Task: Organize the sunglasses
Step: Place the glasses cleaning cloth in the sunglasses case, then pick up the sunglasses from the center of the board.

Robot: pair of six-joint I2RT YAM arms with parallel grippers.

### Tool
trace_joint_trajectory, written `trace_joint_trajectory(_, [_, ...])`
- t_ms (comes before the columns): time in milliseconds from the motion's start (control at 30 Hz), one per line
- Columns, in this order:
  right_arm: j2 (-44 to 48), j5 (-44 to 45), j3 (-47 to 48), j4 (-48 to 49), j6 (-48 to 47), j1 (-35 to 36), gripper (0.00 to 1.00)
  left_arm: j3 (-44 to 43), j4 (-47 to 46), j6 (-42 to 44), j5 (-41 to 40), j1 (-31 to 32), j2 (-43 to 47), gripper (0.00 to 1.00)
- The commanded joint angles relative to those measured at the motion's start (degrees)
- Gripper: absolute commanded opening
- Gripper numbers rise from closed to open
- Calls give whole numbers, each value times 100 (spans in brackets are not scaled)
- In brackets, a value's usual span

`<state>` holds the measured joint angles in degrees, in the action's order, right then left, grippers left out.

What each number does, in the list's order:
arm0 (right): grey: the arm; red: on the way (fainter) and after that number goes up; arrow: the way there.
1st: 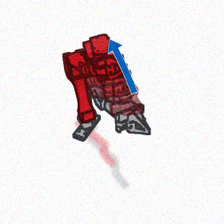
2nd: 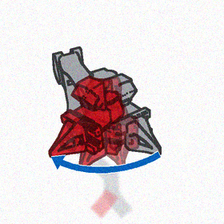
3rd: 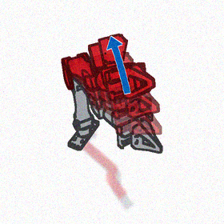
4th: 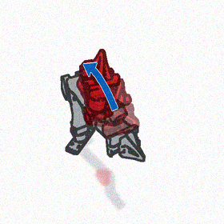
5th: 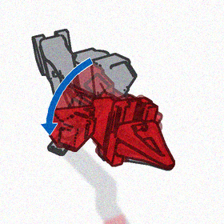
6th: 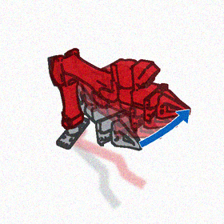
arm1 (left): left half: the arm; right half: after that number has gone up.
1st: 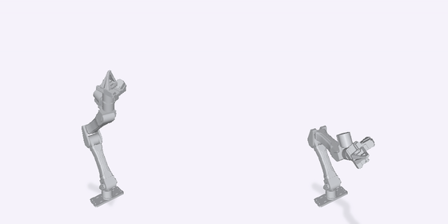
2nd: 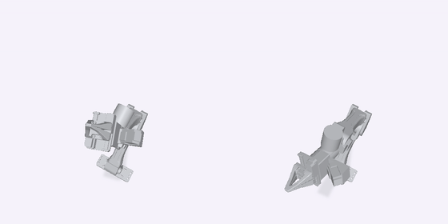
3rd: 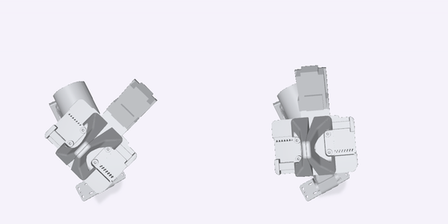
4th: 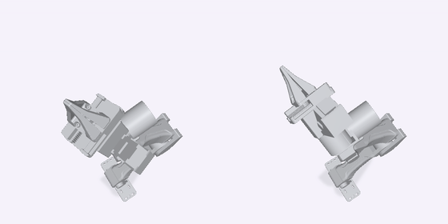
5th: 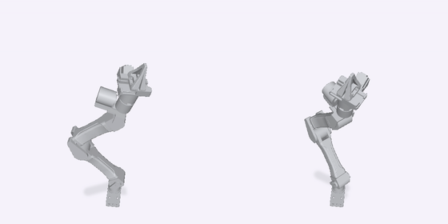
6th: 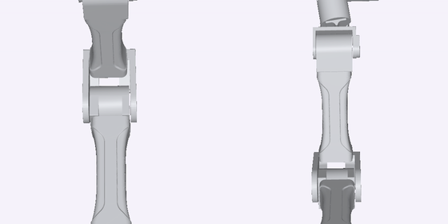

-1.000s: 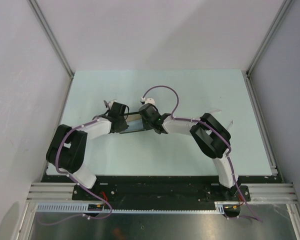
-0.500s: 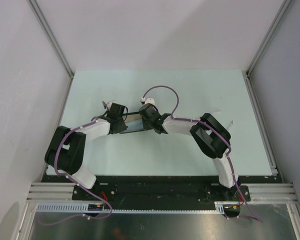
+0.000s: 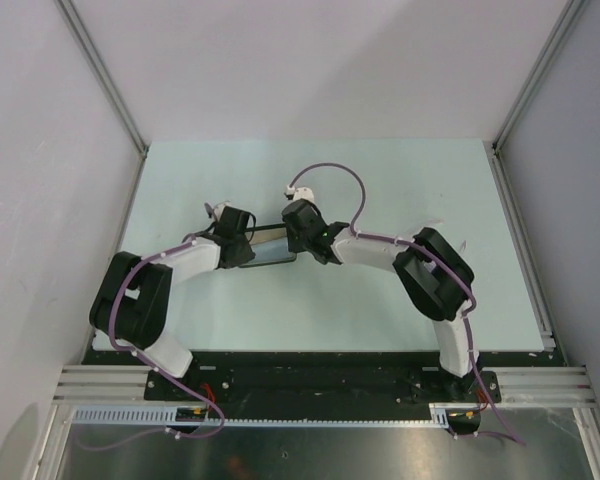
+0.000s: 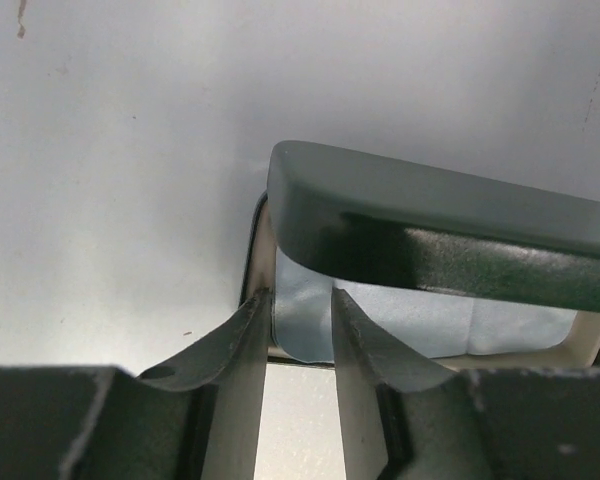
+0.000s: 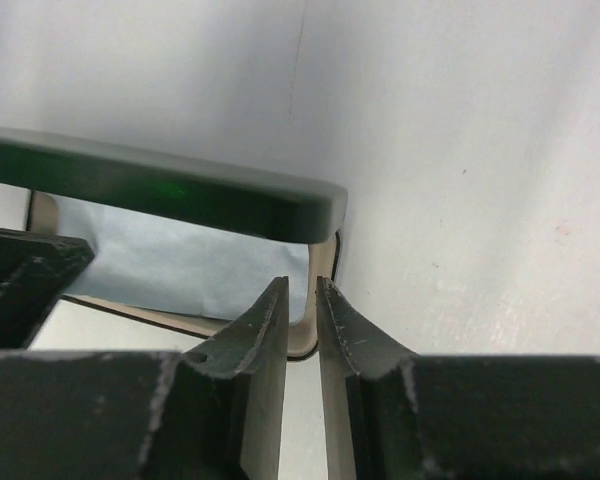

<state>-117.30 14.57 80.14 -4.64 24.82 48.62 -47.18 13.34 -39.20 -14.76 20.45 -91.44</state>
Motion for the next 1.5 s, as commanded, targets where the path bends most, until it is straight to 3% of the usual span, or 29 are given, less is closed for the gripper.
trace_joint_trajectory(0, [681,126,11,192,-47,-28,25,-195,46,-26,-202,-32,223,39])
trace_joint_trajectory(133, [901,160,11,-9,-3,-63,34,-327,72,-35,-185,-32,319,41])
trace_joint_trajectory(433, [1595,432,-165,-985,119,-124,35,-398,116,62,-62,-23,873,50])
trace_joint_trajectory(667, [2711,688,-982,-1864,725,-721,44,-301,379,307,52,-23,2006,70])
trace_joint_trajectory(767, [3256,775,-1255,-2207,823,-1099,55,-318,467,596,167,-23,2498,83])
trace_joint_trajectory(867, [3704,1012,-1369,-2558,876,-1302,73,-371,511,887,333,-32,2859,98])
trace_joint_trajectory(900, [3792,1161,-1378,-2733,867,-1407,84,-388,511,949,360,-32,2929,100])
trace_joint_trajectory(1000, [4126,1303,-1396,-2998,911,-1627,98,-459,511,1133,527,-32,3114,100])
trace_joint_trajectory(1300, [4969,1592,-1650,-3402,1297,-2225,100,-696,511,1441,887,-32,3246,100])
trace_joint_trajectory(1467, [5366,1647,-1896,-3736,1745,-2953,98,-766,494,1573,896,-32,3404,100])
